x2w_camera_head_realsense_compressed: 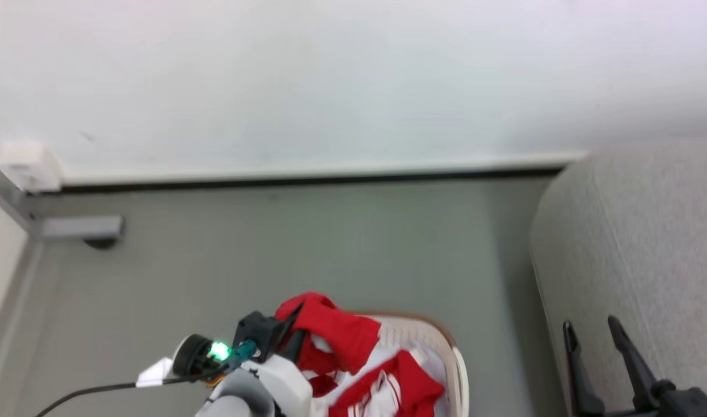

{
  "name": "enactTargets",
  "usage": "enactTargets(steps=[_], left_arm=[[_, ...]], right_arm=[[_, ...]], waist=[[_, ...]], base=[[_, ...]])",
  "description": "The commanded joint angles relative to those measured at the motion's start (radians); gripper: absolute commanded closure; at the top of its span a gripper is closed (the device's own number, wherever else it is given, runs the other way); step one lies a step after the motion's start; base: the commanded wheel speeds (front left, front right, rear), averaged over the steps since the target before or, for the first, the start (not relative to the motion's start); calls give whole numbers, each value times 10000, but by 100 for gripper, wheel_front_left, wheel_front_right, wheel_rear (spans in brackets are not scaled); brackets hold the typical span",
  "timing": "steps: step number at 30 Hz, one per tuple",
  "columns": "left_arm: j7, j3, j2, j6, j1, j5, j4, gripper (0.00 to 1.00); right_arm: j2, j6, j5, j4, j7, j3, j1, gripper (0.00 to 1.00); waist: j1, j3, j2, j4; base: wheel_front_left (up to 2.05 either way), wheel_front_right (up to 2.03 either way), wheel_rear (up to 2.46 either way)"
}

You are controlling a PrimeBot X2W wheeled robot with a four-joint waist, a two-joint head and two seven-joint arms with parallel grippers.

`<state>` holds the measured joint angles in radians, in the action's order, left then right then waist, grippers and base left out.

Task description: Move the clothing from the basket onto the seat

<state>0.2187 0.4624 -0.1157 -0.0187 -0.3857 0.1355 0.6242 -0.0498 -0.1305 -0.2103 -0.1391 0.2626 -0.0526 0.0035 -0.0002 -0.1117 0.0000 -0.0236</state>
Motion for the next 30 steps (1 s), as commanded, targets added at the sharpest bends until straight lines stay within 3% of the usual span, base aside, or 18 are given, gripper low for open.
enactTargets(steps=[1,9,15,23,30], left_arm=[[-136,-36,-80,-38,186,123,-361,100],[-2104,-305,-526,-237,238,758,-4165,100],[-3568,-493,-928,-374,-140,1098,-6619,100],[-4512,-498,-1162,-351,-509,1167,-7921,100],[-4637,-280,-1029,-317,-418,1263,-8177,100]], right_arm=[[-15,-4,78,-38,35,-7,229,0],[-28,-4,241,51,35,-559,531,0],[-660,-3,101,569,35,-1525,489,0],[-2112,-3,87,2007,-271,-2986,-64,0],[-2766,-3,-93,2412,-1029,-4492,-1318,0]], waist=[[2,1011,0,517],[2,1623,0,530],[2,1773,0,346],[2,1728,0,-61],[2,1629,0,-222]], base=[[0,0,0],[0,0,0],[0,0,0],[0,0,0],[0,0,0]])
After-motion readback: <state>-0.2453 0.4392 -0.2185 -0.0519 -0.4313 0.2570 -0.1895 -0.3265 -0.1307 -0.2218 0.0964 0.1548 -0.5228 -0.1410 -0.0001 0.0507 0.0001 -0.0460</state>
